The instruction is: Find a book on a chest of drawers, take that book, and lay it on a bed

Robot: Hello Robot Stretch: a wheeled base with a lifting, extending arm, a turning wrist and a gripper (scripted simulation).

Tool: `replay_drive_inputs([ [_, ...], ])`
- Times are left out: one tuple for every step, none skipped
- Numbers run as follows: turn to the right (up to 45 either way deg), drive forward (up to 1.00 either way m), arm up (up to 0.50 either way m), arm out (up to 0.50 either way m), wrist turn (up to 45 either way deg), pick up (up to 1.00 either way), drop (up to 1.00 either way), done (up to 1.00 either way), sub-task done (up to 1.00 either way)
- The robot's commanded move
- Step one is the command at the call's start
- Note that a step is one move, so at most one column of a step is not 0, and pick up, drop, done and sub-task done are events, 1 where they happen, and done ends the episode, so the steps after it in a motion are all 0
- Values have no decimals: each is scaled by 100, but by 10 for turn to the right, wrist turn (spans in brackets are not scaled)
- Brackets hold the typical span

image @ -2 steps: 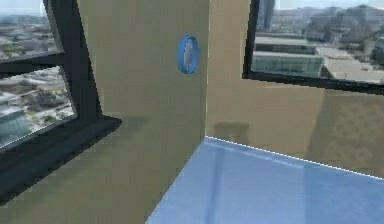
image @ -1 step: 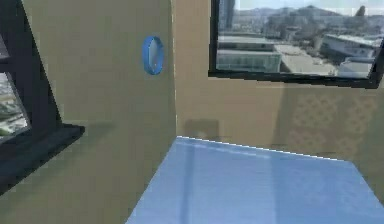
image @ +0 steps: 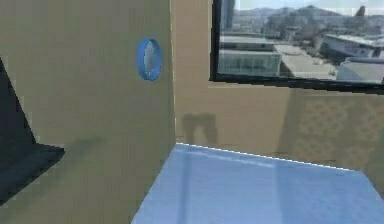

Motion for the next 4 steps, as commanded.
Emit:
replay_drive_inputs([
  [120,0,0,0,0,0,0,0,0],
  [0,45,0,0,0,0,0,0,0],
  [60,0,0,0,0,0,0,0,0],
  [0,30,0,0,0,0,0,0,0],
])
